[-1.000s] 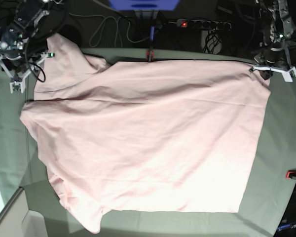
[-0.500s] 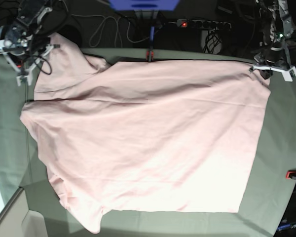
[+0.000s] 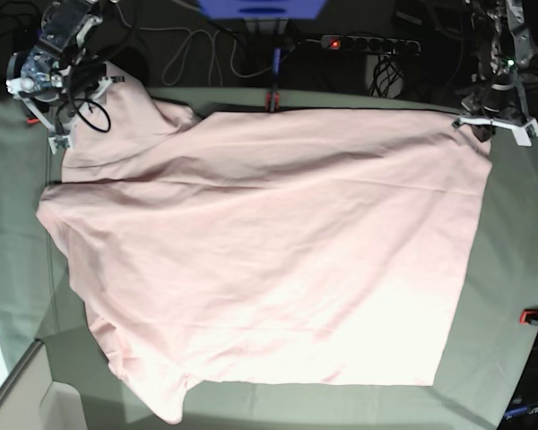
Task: Layout the t-shirt on the table in an organized manner, then fold the t-shirt properly
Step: 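Grasp the shirt corner nearest the right gripper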
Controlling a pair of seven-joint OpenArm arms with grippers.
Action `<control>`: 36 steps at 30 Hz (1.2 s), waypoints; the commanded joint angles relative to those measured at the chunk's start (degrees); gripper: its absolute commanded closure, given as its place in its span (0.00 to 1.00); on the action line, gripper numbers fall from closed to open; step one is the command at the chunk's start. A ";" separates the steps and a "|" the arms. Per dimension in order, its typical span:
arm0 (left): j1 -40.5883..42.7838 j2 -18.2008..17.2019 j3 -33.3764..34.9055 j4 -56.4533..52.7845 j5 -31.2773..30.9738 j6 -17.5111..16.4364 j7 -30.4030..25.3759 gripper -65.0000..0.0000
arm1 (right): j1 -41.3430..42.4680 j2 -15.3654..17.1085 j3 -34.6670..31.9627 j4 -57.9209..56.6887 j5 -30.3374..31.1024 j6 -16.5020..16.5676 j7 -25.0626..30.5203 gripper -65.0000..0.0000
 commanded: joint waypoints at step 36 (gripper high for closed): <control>0.32 -0.65 -0.57 7.55 -0.11 0.17 -0.94 1.00 | -10.02 0.04 0.03 18.56 10.32 -0.21 1.19 1.00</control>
